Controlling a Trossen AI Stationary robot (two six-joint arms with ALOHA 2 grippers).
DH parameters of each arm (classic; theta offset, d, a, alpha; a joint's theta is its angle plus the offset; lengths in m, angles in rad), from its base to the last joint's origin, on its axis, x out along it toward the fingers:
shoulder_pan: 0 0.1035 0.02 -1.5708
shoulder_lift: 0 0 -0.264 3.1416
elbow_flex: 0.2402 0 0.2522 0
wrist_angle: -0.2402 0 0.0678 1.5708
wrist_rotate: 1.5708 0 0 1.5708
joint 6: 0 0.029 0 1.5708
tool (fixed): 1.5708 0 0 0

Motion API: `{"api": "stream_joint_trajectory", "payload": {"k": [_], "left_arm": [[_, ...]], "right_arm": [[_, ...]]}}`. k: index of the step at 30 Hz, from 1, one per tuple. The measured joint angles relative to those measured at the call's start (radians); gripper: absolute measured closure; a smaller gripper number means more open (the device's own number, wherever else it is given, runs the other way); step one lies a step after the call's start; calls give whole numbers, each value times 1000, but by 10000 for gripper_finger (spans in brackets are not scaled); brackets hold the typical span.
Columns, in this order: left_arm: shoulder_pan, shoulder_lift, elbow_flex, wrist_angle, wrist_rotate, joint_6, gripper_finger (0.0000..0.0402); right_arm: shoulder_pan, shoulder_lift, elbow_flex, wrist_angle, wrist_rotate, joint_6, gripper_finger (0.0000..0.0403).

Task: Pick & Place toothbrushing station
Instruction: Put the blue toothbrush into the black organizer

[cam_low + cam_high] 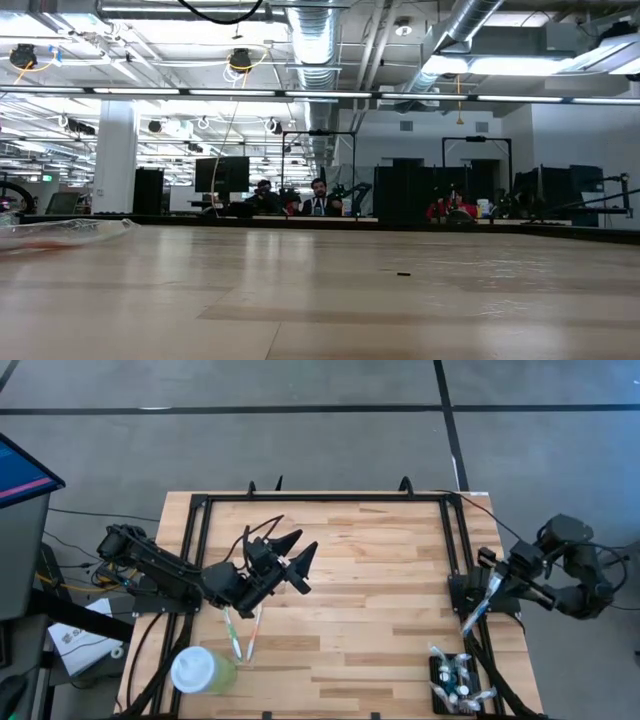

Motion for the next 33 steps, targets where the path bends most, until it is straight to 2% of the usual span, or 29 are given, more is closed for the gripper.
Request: {"api": "stream_joint_trajectory", "payload": {"k": [6,10,19,26,30,33], "left_arm": [[-4,0,0,0,0,0,124],[-9,0,0,-2,-1,0,124],[-8,0,0,-4,-2,-14,124],[-8,0,0,-5,-3,-22,124],[-8,0,0,-5,-3,-23,124],[-8,0,0,-5,-3,-23,124]], "right_arm": [[-23,-138,-76,12,-56,21,398],[-43,-140,-59,-70,-119,-3,397],[-127,-140,-59,-356,-191,-252,397],[-257,-140,-51,-503,-319,-432,396],[-306,-140,-51,-633,-316,-566,396],[-327,-140,-51,-644,-314,-602,396]]}}
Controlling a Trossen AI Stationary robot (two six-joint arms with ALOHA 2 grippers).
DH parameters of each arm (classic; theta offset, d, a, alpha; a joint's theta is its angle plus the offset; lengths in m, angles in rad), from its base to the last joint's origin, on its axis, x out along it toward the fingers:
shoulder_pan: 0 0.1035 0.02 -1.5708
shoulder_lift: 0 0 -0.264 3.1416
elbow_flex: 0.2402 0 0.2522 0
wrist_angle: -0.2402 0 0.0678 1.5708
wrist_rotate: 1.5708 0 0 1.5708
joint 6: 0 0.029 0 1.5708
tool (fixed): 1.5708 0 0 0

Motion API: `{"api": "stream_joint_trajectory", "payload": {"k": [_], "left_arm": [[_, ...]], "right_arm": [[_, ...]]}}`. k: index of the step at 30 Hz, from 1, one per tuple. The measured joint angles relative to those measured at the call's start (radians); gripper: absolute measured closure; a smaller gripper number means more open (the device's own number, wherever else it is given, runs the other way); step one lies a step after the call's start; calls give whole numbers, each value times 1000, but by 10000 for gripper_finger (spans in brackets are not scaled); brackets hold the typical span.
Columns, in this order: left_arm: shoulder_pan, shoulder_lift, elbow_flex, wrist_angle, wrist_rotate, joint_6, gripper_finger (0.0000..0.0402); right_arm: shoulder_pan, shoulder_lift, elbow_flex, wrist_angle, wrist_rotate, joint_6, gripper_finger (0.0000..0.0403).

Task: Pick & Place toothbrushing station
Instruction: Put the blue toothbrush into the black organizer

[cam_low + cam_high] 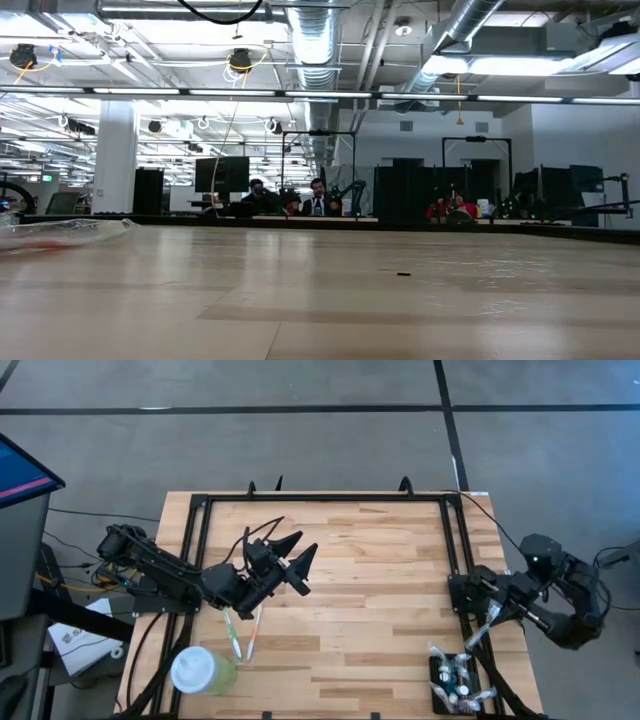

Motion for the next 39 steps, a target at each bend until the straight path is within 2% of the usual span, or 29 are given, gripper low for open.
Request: {"api": "stream_joint_trajectory", "payload": {"k": [11,18,23,33,39], "left_arm": [[0,0,0,0,0,0,124],[0,0,0,0,0,0,124],[0,0,0,0,0,0,124],[0,0,0,0,0,-1,124],[0,0,0,0,0,-19,124]], "right_arm": [[-99,0,0,-70,-31,-71,398],[-119,0,0,-27,-56,-71,398],[-41,1,0,31,-82,-23,398],[181,3,0,28,-82,-17,398],[386,4,-1,30,-82,-17,398]]}}
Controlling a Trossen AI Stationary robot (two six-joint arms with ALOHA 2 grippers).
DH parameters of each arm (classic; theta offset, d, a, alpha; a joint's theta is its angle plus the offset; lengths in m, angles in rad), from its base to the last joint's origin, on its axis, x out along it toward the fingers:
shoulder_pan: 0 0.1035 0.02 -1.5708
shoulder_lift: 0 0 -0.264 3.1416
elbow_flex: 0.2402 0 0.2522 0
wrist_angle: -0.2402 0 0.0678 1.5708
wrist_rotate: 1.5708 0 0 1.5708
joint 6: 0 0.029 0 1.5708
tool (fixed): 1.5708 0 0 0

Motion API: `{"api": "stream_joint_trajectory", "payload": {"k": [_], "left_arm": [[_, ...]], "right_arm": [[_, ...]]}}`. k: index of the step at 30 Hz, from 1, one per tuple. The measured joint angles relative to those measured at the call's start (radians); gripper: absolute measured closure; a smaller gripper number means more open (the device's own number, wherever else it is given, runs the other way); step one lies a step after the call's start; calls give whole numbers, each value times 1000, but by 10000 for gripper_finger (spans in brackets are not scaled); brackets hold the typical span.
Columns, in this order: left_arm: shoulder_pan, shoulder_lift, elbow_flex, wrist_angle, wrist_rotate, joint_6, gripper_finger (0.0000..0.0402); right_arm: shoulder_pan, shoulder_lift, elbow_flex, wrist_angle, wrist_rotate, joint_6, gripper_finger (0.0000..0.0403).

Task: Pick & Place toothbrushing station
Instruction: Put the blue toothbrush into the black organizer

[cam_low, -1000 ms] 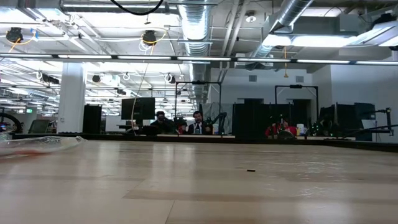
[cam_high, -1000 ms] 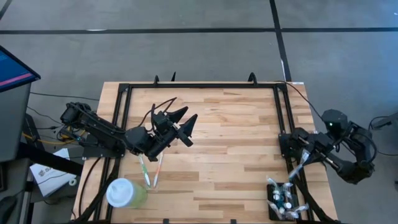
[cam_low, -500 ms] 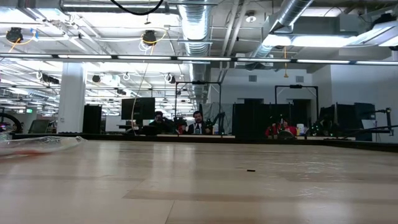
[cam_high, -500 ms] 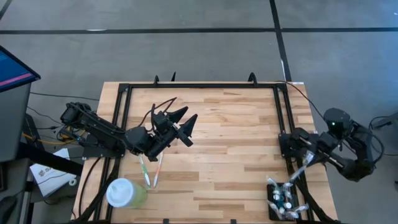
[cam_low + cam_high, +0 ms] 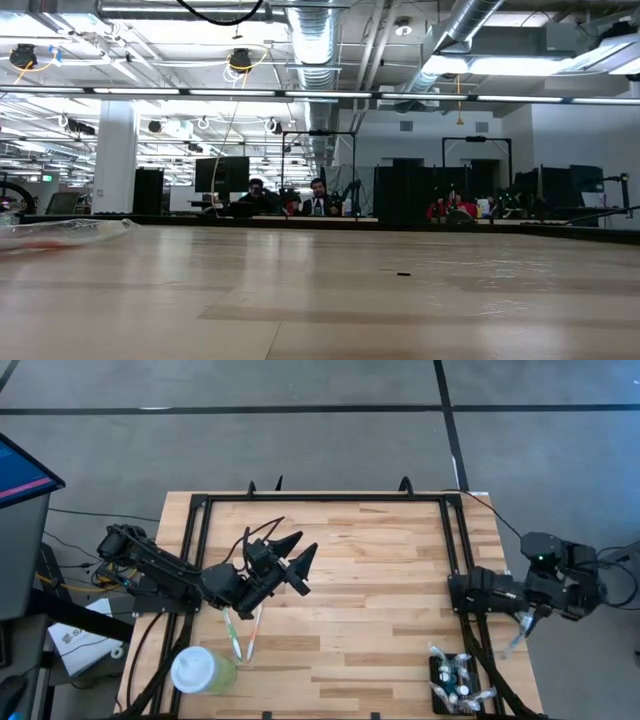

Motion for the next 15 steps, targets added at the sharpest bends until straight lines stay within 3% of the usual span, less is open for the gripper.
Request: {"api": "stream_joint_trajectory", "payload": {"k": [6,12,15], "left_arm": [[0,0,0,-2,0,-74,124],[-5,0,0,-8,0,-117,124],[-12,0,0,-21,0,-137,124]], "right_arm": [[118,0,-1,148,18,37,398],[85,3,-43,435,112,108,398],[55,3,-85,484,108,119,398]]}}
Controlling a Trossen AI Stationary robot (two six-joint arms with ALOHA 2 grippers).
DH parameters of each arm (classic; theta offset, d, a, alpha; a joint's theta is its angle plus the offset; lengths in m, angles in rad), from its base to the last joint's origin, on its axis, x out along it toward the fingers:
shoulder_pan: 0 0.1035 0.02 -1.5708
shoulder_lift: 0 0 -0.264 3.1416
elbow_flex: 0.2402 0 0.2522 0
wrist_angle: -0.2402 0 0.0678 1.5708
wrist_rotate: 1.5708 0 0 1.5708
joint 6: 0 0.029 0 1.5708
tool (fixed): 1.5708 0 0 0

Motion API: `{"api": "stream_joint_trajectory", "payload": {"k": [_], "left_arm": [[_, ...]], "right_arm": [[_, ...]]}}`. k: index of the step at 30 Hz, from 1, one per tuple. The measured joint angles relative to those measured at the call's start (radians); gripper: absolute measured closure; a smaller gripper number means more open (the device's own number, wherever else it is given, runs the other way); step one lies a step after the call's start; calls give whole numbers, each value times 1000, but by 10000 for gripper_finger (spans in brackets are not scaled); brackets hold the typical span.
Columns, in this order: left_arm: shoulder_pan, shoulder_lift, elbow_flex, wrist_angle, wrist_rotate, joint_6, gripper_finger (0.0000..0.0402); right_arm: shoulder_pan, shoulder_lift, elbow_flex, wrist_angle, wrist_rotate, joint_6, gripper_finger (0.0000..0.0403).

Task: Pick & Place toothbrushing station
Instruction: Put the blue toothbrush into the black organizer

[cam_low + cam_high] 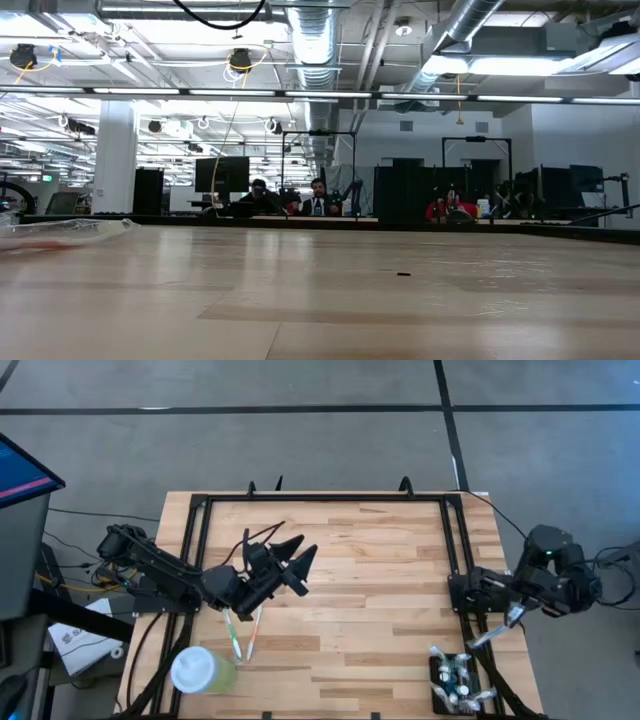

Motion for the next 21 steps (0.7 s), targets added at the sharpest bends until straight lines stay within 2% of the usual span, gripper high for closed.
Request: {"api": "stream_joint_trajectory", "payload": {"k": [6,21], "left_arm": [[-7,1,0,-25,0,-49,124],[-28,1,0,-24,-5,-77,124]], "right_arm": [[-21,-2,-74,-90,-150,-82,397],[-24,-3,-82,-134,-97,-146,397]]}}
